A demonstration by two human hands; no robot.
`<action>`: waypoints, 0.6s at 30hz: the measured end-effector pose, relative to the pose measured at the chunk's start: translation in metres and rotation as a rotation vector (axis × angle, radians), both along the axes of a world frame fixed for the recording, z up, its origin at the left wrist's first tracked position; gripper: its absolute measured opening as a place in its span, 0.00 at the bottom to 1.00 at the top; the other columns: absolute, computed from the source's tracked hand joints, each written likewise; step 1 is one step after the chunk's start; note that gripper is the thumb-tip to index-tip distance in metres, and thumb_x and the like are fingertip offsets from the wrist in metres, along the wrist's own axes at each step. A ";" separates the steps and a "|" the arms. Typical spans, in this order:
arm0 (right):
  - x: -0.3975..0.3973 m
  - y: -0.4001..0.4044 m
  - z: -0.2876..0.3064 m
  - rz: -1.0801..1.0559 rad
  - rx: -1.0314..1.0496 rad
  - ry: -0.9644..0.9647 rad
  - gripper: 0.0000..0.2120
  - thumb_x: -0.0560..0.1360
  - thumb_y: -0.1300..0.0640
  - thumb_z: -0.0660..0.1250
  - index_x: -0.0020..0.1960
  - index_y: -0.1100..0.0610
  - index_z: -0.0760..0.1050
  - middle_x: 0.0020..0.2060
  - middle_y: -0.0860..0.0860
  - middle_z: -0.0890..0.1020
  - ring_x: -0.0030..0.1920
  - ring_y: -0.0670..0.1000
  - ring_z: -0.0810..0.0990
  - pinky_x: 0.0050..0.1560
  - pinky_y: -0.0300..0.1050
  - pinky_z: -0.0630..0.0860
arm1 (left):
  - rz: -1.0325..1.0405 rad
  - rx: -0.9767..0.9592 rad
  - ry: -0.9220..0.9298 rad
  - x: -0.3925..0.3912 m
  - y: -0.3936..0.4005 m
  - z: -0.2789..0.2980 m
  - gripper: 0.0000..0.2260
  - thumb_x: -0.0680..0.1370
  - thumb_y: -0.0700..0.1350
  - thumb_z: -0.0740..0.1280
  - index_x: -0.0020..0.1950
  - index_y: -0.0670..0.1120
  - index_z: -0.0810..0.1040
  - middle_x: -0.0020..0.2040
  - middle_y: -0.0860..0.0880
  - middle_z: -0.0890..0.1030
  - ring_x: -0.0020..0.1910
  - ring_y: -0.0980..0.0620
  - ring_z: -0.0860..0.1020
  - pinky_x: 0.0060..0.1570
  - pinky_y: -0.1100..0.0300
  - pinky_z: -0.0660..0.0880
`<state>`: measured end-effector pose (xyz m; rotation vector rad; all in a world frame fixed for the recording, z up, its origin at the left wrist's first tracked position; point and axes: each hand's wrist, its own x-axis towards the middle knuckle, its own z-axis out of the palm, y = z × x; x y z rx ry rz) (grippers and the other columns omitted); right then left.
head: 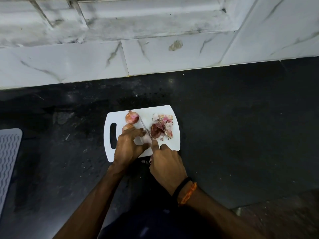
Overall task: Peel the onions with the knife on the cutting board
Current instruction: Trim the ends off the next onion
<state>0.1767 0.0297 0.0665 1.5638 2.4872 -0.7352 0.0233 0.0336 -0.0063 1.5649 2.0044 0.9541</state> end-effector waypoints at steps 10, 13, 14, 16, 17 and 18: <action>0.022 -0.004 -0.013 -0.111 0.050 0.188 0.26 0.84 0.53 0.54 0.80 0.55 0.57 0.53 0.55 0.78 0.46 0.55 0.79 0.47 0.49 0.73 | -0.003 -0.076 -0.027 -0.006 0.003 0.000 0.22 0.64 0.51 0.81 0.52 0.42 0.85 0.55 0.45 0.84 0.58 0.43 0.80 0.58 0.50 0.77; 0.021 0.002 -0.011 -0.149 0.025 0.226 0.24 0.84 0.53 0.55 0.79 0.55 0.60 0.50 0.54 0.78 0.45 0.53 0.77 0.49 0.50 0.72 | -0.010 -0.072 -0.030 -0.005 0.004 0.001 0.23 0.64 0.53 0.78 0.53 0.40 0.84 0.54 0.44 0.84 0.57 0.43 0.79 0.56 0.53 0.76; 0.020 0.002 -0.011 -0.148 0.010 0.221 0.24 0.84 0.53 0.55 0.79 0.55 0.59 0.50 0.54 0.78 0.45 0.52 0.75 0.50 0.49 0.72 | -0.011 -0.072 -0.028 -0.006 0.004 0.000 0.23 0.64 0.52 0.79 0.53 0.40 0.84 0.54 0.44 0.84 0.57 0.43 0.79 0.55 0.52 0.76; 0.019 0.002 -0.011 -0.138 -0.013 0.210 0.25 0.84 0.52 0.54 0.80 0.54 0.58 0.52 0.54 0.78 0.44 0.49 0.71 0.51 0.46 0.71 | -0.009 -0.073 -0.023 -0.007 0.004 -0.002 0.22 0.65 0.50 0.81 0.54 0.41 0.84 0.55 0.45 0.84 0.57 0.43 0.79 0.55 0.51 0.77; 0.019 0.002 -0.012 -0.134 -0.015 0.212 0.25 0.84 0.52 0.54 0.80 0.54 0.58 0.52 0.54 0.78 0.44 0.48 0.70 0.51 0.45 0.70 | -0.004 -0.077 -0.022 -0.007 0.004 -0.003 0.21 0.65 0.49 0.82 0.55 0.42 0.84 0.55 0.45 0.84 0.57 0.43 0.79 0.56 0.50 0.78; 0.018 0.003 -0.013 -0.129 -0.012 0.212 0.25 0.84 0.52 0.54 0.80 0.54 0.58 0.51 0.53 0.78 0.43 0.47 0.70 0.51 0.45 0.71 | 0.004 -0.084 -0.022 -0.006 0.004 -0.003 0.21 0.66 0.48 0.82 0.55 0.42 0.84 0.56 0.45 0.83 0.58 0.44 0.79 0.56 0.50 0.78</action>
